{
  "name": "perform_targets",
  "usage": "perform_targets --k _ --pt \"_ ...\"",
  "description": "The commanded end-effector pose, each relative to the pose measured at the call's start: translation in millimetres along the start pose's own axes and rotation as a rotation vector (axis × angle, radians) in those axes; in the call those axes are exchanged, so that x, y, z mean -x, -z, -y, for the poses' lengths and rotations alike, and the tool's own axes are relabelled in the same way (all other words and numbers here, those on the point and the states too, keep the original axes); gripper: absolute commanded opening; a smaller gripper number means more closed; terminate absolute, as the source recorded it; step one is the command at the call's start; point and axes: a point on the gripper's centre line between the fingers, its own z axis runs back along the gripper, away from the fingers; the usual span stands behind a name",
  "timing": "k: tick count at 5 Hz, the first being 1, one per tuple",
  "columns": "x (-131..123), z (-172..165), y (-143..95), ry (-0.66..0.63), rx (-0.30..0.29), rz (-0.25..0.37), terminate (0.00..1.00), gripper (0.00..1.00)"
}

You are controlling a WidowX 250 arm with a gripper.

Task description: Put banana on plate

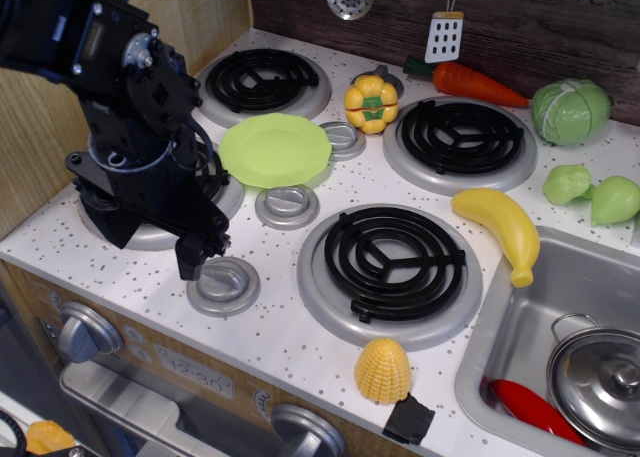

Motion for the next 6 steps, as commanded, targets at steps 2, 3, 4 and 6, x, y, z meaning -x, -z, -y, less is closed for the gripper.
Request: perform_targets --k 2,3,4,6 --pt "-30 27 5 -0.11 0.082 -0.002 0.0 1.0" --pt "-67 62 -3 -0.219 0.111 -0.03 0.0 1.0" --pt "-97 99 -3 -0.307 0.145 -0.021 0.0 1.0" --pt "-132 144 -6 -0.369 0.182 0.011 0.0 1.0"
